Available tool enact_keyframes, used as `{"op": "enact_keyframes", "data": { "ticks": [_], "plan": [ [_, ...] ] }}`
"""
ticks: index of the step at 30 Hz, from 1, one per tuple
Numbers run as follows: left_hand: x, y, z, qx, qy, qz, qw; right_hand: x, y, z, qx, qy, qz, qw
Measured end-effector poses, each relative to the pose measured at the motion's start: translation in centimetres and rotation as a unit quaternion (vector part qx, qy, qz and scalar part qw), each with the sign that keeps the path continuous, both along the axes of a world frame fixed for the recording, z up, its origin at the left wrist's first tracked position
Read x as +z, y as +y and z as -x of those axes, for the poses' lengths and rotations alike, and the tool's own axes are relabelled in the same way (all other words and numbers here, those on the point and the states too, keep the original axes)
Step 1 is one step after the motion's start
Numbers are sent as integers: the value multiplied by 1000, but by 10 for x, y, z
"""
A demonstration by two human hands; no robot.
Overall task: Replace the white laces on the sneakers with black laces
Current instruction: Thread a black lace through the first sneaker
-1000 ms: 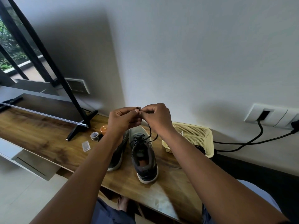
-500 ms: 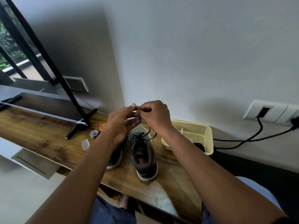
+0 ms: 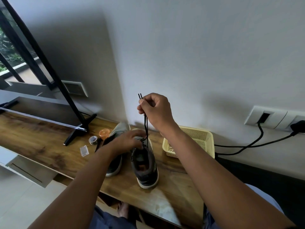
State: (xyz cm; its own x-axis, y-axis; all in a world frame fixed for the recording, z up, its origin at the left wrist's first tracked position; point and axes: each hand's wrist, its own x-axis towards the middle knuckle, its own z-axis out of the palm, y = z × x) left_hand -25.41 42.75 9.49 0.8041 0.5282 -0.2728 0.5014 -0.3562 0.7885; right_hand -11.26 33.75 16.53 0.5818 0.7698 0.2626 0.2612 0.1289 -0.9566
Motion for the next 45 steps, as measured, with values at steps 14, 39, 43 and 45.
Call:
{"op": "enact_keyframes", "data": {
  "ticks": [14, 39, 43, 45],
  "plan": [
    [-35, -8, -10, 25, 76, -162, 984, 15, -3, -4, 8, -77, 34, 996],
    [-18, 15, 1, 155, -130, 132, 971, -6, 1, -5, -12, -101, 8, 995],
    [-25, 6, -5, 32, -35, 13, 999, -12, 4, 0, 3, -140, 29, 990],
    [-31, -3, -9, 1, 46, -81, 996, -11, 5, 2, 11, -171, 42, 984]
  ]
}}
